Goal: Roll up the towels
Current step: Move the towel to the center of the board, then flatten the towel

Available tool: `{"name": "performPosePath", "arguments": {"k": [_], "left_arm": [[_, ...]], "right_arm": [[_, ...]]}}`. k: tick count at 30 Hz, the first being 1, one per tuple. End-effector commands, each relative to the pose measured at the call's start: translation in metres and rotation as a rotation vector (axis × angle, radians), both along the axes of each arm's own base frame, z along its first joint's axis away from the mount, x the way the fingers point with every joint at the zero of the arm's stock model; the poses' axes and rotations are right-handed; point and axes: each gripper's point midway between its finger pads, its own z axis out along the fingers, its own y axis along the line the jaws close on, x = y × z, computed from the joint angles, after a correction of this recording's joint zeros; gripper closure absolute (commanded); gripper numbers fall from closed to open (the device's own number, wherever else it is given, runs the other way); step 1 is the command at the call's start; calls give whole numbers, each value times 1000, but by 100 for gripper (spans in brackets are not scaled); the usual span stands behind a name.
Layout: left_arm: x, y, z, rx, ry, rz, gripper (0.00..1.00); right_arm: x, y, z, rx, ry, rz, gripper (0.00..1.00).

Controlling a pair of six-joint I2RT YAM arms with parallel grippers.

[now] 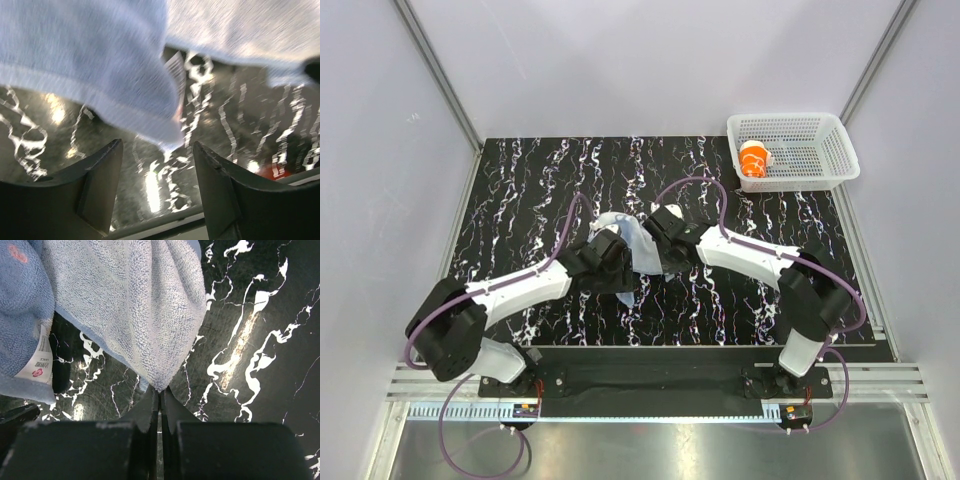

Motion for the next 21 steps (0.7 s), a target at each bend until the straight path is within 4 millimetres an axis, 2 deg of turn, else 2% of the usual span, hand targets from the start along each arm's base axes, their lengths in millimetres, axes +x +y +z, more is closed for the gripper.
{"name": "performPosePath", "arguments": {"k": [1,5,8,12,13,16,18,21], "left_arm": [[28,-28,29,-94,-110,18,37],[28,-34,18,-65,-93,16,37],[31,-35,11,-49,-85,32,41],[35,-38,4,-31,-75,34,69],[36,-38,5,-27,-79,33,83],[40,-37,14,-18,-100,28,100],[45,-32,26,4,-130,40,100],[52,-7,54,23,-174,80,100]], "right_arm": [[-2,5,15,57,-27,-2,100],[-4,4,15,55,-29,6,100],[-3,4,16,57,-31,4,100],[-4,2,15,49,-27,6,100],[-5,1,14,48,-26,6,100],[-6,-1,12,44,-23,8,100],[-8,-6,11,27,-26,0,100],[-8,-19,11,-17,-40,-17,100]]}}
